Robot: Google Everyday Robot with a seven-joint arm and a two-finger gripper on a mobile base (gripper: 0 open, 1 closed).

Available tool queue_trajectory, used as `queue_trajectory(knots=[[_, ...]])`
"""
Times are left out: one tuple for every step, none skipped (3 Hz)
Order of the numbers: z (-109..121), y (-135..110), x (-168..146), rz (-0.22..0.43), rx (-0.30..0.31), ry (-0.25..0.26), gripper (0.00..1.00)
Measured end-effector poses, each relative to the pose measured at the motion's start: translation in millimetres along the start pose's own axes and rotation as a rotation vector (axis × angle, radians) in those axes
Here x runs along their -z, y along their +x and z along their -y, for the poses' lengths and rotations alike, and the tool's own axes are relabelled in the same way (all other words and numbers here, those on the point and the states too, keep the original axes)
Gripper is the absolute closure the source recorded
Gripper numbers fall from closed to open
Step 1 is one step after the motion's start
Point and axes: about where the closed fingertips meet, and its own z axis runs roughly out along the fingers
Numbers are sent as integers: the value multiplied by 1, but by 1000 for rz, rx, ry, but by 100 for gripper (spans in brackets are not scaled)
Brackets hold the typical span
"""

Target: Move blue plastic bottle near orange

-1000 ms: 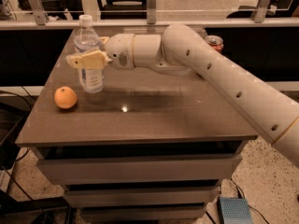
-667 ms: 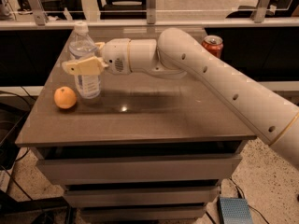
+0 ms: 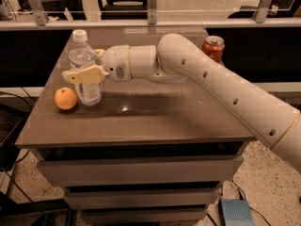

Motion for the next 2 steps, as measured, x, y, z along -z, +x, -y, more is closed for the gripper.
queue_trajectory(knots=[[-1, -2, 0, -1, 1, -2, 61], [-1, -4, 0, -1, 1, -2, 38]])
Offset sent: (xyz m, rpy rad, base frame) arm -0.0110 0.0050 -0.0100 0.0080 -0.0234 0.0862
